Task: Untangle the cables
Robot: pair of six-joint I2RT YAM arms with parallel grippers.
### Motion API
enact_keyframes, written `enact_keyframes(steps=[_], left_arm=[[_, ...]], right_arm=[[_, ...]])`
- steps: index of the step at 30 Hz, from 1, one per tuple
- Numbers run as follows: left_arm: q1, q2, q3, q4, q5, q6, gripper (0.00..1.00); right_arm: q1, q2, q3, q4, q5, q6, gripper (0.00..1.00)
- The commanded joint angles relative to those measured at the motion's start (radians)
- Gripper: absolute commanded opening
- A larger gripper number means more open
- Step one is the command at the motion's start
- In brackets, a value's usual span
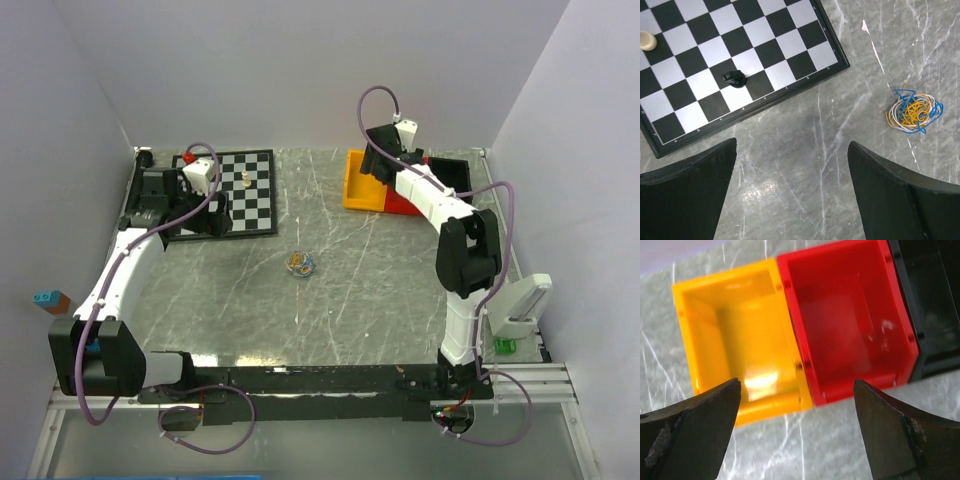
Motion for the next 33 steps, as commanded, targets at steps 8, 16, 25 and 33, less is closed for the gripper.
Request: enact_keyframes(steps=[8,16,25,33], left_arm=[[-0.01,0.033,0.015,-0.014,0.036,0.037,0.97],[-0.011,0.017,0.021,-0.026,0.003,0.033,0.97],[-0.01,-0.009,0.006,-0.04,-0.012,0.039,0.97],[-0.011,-0.027,-0.007,-0.063,-0.029,0.048,0.97]], right_arm=[[-0.044,0.133,0.116,0.024,0.004,-0.059,0.94],[-0.081,0.26,0.241,-0.017,-0.083,-0.087,0.81],[-0.085,0.293,0.274,-0.071,-0.139,-0.071,0.55],[-0.052,0.274,0.2,-0.071,-0.145,-0.071,0.47]])
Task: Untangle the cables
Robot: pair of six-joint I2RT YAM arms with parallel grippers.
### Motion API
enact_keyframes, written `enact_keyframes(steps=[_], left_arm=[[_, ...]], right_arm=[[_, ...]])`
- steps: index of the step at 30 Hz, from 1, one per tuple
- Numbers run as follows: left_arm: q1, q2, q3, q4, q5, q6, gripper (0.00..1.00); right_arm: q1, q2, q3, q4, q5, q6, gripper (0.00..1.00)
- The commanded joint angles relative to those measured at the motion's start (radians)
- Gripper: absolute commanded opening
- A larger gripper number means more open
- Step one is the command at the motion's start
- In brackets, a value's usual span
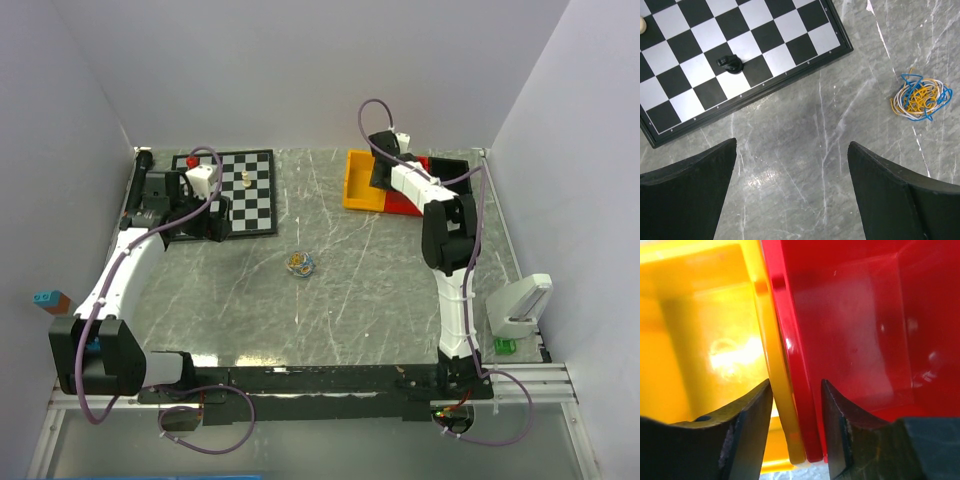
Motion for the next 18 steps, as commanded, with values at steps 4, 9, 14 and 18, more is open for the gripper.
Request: enact_keyframes(steps=[4,9,14,18], left_arm=[[-0.004,-0.058,-0.004,-0.02,-0.034,0.021,0.97],[-0.004,-0.076,-0.004,-0.033,-0.045,0.021,0.97],[-0.002,-0.113,-0.04,-0.026,-0.06,0.035,0.97],[-0.002,-0.122,-0.054,-0.027,-0.082,0.044,0.97]], right_arm=[[0.055,-0.035,-0.042,-0.025,0.008,-0.004,0.43],[0.076,-0.052,-0.082,-0.029,-0.001,0.014,0.33],[0.107,-0.093,-0.14,-0.023,-0.001,0.034,0.23],[0.138,-0.136,-0.212,-0.016,-0.004,0.062,0.18]])
